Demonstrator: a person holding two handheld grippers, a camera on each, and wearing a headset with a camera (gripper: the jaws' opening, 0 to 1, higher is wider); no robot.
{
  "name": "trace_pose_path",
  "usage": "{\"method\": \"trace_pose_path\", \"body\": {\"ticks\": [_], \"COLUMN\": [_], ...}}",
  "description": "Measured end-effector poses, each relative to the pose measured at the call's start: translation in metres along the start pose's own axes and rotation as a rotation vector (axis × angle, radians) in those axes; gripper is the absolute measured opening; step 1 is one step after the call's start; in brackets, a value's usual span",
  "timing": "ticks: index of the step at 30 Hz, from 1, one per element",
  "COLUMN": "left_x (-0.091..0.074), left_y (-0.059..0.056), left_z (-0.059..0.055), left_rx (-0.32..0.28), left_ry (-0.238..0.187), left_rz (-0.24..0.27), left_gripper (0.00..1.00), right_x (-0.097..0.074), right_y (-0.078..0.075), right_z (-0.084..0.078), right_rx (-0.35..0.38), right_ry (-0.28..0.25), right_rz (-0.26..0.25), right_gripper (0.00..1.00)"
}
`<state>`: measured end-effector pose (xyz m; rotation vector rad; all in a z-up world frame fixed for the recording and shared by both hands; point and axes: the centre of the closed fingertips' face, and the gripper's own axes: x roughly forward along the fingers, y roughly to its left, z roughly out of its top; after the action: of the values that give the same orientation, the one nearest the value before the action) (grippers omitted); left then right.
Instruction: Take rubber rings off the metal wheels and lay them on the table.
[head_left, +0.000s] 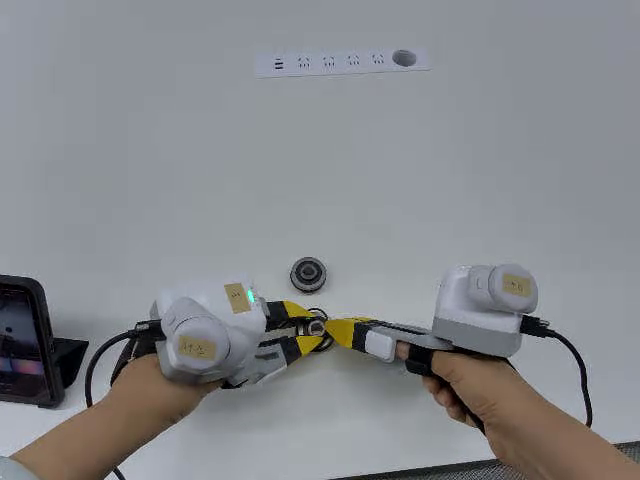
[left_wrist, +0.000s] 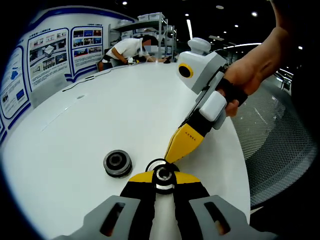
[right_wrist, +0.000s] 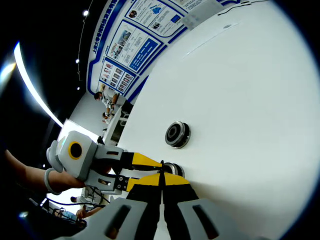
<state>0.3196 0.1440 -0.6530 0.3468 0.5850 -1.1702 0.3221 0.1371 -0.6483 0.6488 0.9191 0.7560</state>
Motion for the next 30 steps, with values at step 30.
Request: {"method": "trace_pose_path", "body": {"ticks": [30], "left_x": [-0.012], "left_y": [0.001], "left_z": [-0.002], "left_rx": [-0.012], "left_ry": [-0.062], "left_rz": [0.040], "left_gripper": [0.38], "right_x": [-0.002], "right_y": [0.006], "right_z": [-0.004], "right_rx": [0.007], "right_ry": [0.007], "right_rz": [0.010], "right_gripper": [0.02]}}
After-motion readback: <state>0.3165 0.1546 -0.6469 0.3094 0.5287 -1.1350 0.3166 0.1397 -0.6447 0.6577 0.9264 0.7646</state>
